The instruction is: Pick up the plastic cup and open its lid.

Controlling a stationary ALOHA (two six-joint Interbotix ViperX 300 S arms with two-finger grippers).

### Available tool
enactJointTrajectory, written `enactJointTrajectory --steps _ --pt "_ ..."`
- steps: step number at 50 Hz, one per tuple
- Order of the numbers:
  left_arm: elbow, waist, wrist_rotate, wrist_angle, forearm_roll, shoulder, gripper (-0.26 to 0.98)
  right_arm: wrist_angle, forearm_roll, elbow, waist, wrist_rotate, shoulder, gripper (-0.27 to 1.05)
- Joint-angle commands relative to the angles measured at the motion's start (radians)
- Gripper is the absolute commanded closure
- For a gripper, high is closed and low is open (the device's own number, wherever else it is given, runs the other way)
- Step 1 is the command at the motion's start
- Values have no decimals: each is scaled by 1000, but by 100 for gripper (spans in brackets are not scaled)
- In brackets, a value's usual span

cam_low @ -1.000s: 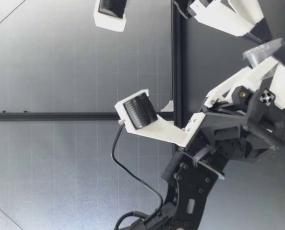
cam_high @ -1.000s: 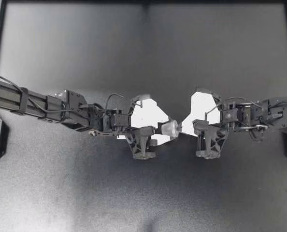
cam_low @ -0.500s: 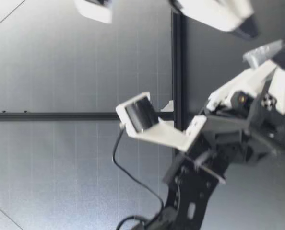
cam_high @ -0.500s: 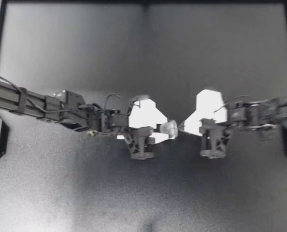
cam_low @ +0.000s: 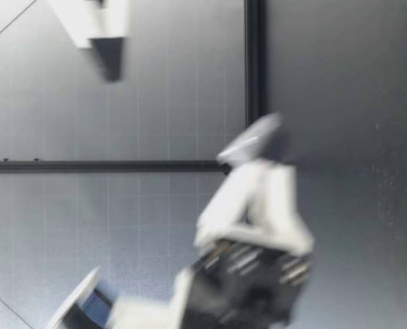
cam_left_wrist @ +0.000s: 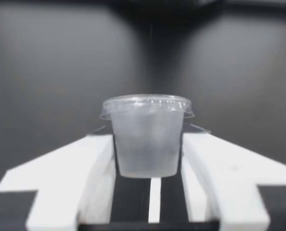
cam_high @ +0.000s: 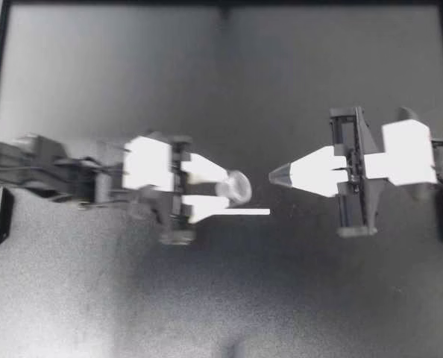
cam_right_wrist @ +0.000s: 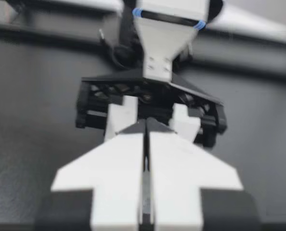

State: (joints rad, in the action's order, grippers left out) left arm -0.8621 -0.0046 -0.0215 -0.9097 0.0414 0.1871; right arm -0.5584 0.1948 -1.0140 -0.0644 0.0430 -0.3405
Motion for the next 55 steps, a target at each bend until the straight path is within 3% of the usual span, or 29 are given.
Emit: enactJointTrajectory --steps 1,9,21,41,55 --pt "-32 -3 -11 -118 0 -55 54 -32 29 34 3 43 -5 84" --pt "-72 -3 -46 -288 0 -69 54 -34 29 67 2 230 38 66" --pt "-64 -3 -91 -408 0 -54 54 -32 23 110 -6 560 95 36" --pt "-40 -3 -137 -446 0 -28 54 -92 -141 101 -8 1048 156 33" --pt "-20 -3 -172 -445 2 2 54 -153 -187 95 -3 1124 195 33"
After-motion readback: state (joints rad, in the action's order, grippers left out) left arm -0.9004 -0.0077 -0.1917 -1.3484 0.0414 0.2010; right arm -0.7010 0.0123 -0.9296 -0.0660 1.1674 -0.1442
